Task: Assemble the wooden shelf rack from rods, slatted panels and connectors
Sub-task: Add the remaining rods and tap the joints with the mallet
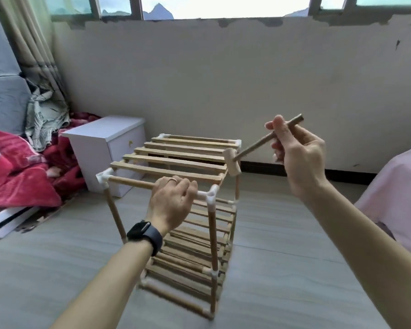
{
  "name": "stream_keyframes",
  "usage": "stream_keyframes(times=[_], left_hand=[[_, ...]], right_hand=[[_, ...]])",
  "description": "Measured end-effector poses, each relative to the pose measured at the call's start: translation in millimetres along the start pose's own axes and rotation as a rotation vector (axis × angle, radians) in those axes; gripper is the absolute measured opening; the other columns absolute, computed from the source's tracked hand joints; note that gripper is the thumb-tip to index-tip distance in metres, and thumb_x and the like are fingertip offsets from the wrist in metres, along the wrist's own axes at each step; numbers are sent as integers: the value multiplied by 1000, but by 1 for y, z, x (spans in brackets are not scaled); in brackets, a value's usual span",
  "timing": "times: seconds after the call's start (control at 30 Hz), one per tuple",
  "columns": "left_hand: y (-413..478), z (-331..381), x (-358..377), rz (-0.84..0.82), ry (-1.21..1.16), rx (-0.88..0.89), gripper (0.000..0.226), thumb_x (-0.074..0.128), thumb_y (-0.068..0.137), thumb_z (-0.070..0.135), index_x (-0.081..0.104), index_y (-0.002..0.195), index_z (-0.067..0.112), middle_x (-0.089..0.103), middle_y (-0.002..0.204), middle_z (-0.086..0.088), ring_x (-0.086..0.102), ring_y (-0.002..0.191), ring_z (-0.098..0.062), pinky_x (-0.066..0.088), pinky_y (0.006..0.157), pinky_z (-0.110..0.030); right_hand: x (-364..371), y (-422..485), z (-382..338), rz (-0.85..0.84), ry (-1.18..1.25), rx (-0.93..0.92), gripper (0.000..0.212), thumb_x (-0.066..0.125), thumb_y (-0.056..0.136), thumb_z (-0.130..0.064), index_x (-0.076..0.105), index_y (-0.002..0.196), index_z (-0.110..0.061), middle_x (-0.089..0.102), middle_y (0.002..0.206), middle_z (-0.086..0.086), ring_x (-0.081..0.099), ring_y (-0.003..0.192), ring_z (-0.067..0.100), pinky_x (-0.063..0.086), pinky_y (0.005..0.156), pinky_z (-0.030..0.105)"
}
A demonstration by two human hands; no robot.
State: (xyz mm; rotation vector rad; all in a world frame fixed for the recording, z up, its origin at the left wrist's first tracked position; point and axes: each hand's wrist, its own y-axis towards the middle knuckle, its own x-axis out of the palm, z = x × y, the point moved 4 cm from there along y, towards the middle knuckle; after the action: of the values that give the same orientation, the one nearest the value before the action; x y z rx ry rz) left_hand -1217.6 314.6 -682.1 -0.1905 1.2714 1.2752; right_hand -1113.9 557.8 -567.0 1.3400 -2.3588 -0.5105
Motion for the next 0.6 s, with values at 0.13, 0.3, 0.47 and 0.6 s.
stream_keyframes(times=[0.13, 0.3, 0.47, 0.6], left_hand=[[-12, -4, 5, 10, 32, 10, 48, 3, 101, 55, 45, 98, 34, 44, 107, 13, 43, 111, -14, 19, 116, -46], [-12, -6, 7, 27, -16, -11, 31, 16, 104, 49, 43, 96, 37, 46, 110, 12, 42, 116, -14, 15, 119, -48], [-11, -8, 9, 17, -28, -24, 37, 11, 102, 49, 45, 98, 34, 48, 114, 11, 41, 120, -14, 7, 121, -42], [-10, -11, 11, 68, -69, -7, 28, 16, 102, 44, 41, 95, 36, 47, 111, 11, 40, 117, -14, 6, 119, -39]], right_hand=[[57, -3, -12, -86, -81, -100, 28, 53, 105, -42, 58, 84, -25, 56, 70, -11, 55, 65, 4, 50, 65, 18], [112, 6, -13, -58, 86, 32, 38, 55, 99, -45, 44, 69, -26, 39, 55, -10, 34, 46, 7, 32, 43, 21], [144, 9, 2, -19, 39, 88, 47, 55, 101, -32, 33, 60, -23, 29, 54, 0, 27, 51, 19, 25, 54, 42], [148, 21, -23, 24, 46, 1, 40, 57, 88, -36, 34, 57, -26, 31, 50, -1, 29, 47, 19, 26, 49, 40]])
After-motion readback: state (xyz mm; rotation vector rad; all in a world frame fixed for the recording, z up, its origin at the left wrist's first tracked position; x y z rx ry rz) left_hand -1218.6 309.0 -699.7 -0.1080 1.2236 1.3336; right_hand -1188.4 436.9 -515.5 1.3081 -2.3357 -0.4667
